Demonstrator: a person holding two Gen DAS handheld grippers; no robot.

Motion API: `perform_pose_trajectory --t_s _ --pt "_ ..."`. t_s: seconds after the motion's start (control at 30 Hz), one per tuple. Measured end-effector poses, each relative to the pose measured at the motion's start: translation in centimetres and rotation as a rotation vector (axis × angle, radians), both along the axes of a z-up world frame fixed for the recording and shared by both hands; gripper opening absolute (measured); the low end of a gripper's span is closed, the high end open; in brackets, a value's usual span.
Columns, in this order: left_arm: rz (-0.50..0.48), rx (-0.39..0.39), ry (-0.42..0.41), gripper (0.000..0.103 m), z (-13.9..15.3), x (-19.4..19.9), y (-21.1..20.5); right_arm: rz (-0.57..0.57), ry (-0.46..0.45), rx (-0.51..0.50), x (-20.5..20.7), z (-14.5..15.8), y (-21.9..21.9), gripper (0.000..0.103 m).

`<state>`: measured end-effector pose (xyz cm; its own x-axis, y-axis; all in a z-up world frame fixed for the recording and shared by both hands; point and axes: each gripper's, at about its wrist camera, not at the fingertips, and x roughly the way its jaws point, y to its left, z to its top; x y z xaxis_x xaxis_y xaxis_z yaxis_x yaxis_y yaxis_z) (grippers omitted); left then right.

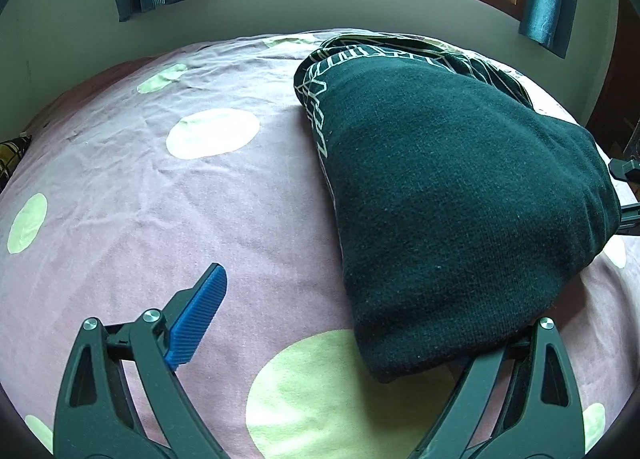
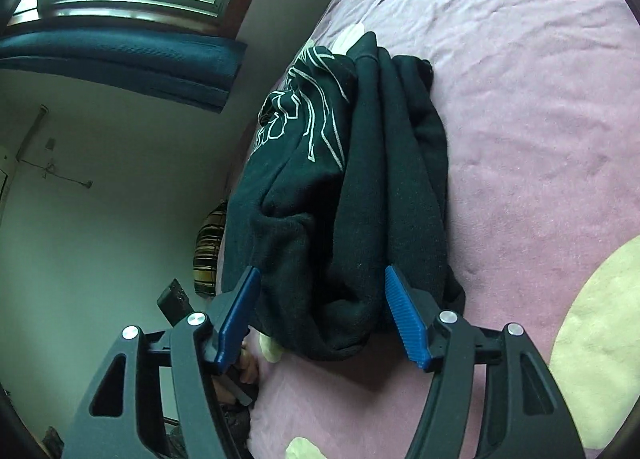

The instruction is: Fold small clothes

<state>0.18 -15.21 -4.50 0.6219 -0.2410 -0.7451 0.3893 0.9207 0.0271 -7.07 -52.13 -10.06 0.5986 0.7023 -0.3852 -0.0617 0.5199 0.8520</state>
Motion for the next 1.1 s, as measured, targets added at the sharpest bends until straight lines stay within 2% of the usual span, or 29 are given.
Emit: perform_pose_trajectory --t_s 0.07,0.1,0.13,0.17,0.23,0.3,0.37,0.43,0.53,0.6,0.67,0.77,0.83,1.0,1.1 --pt "0.0 0.006 -0.004 0.093 0.0 0.0 -0.1 0.002 0.003 0.028 0.3 -0.3 0.1 0.064" --pt "0.0 0.008 -0.006 0.093 0.1 0.0 -0.1 0.001 -0.003 0.018 0.4 -0.2 0.3 0.061" --pt "0.002 0.012 -0.014 0.093 0.2 -0.1 -0.2 -0.001 -0.014 -0.005 0.5 0.1 0.6 0.05" --pt "0.006 0.015 -0.021 0.093 0.4 -0.1 -0.3 0.01 -0.023 -0.047 0.6 0.5 1.1 0.024" --pt "0.01 0.026 -0.04 0.093 1.0 -0.2 -0.6 0.007 -0.044 -0.136 1.0 2.0 2.0 0.022" --pt "0.009 0.029 -0.059 0.093 1.8 -0.3 -1.0 -0.016 -0.111 -0.186 0.2 4.3 1.9 0.018" --pt "-0.002 0.007 -0.06 0.093 2.5 -0.6 -1.4 -0.046 -0.177 -0.204 -1.3 6.2 0.9 0.017" --pt "-0.033 -0.009 -0.056 0.093 2.6 -0.8 -2.1 -0.067 -0.197 -0.235 -1.8 6.6 0.2 0.017" --pt "-0.027 0.02 -0.017 0.093 0.8 -0.1 -2.5 -0.076 -0.105 -0.237 -0.7 3.0 -0.2 0.016" --pt "-0.018 -0.012 0.037 0.097 -0.4 0.7 -2.0 -0.069 -0.056 -0.217 0.3 0.1 -0.5 0.016" --pt "-0.001 -0.04 0.063 0.098 -0.9 1.2 -1.3 -0.065 -0.07 -0.113 0.7 -1.5 -1.6 0.016" --pt "-0.013 -0.06 0.075 0.098 -0.3 1.0 -0.8 -0.06 -0.089 -0.094 0.6 -1.9 -1.9 0.017" --pt "-0.03 -0.103 0.104 0.098 -0.1 0.6 0.0 -0.055 -0.09 -0.083 0.7 -2.0 -1.9 0.017" --pt "-0.044 -0.281 0.228 0.098 1.2 -0.9 3.6 -0.049 -0.092 -0.047 0.3 -3.3 -2.8 0.018" --pt "-0.064 -0.341 0.217 0.098 2.9 -2.1 4.9 -0.047 -0.091 -0.035 0.0 -3.4 -3.0 0.018"
